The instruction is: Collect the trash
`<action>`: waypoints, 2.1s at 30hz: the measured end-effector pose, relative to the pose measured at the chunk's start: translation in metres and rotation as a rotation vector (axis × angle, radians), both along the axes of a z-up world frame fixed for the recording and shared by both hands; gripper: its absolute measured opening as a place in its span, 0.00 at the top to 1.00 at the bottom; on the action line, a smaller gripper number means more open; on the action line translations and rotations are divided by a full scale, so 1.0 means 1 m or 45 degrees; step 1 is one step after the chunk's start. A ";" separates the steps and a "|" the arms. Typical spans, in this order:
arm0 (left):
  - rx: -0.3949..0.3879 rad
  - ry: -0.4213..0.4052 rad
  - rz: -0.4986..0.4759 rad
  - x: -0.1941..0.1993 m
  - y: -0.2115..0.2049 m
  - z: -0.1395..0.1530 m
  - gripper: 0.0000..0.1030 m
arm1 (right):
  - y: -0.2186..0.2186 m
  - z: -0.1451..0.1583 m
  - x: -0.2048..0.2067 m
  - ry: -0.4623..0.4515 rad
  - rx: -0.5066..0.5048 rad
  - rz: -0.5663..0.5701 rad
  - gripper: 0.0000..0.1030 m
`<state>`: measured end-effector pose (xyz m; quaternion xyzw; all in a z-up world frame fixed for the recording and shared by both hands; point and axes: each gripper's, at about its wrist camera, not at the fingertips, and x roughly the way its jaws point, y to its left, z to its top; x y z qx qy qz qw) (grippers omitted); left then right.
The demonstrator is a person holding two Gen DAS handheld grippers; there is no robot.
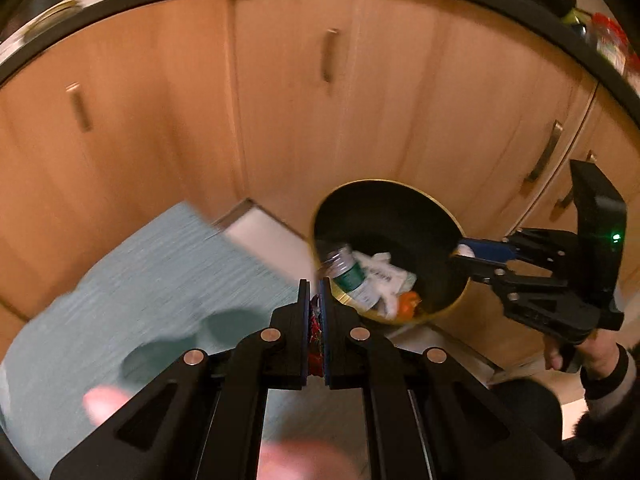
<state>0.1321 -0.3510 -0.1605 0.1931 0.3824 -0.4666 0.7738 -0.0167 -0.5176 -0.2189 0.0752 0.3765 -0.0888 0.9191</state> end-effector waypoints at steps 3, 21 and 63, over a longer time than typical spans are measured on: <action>0.022 0.003 -0.030 -0.001 -0.040 -0.009 0.96 | -0.027 -0.014 0.007 0.032 0.015 -0.038 0.79; 0.073 0.031 -0.073 -0.011 -0.090 -0.040 0.95 | -0.043 -0.002 -0.066 -0.135 0.065 -0.252 0.23; 0.026 -0.379 0.928 -0.015 0.192 0.058 0.08 | 0.174 0.077 0.008 -0.195 0.113 0.176 0.03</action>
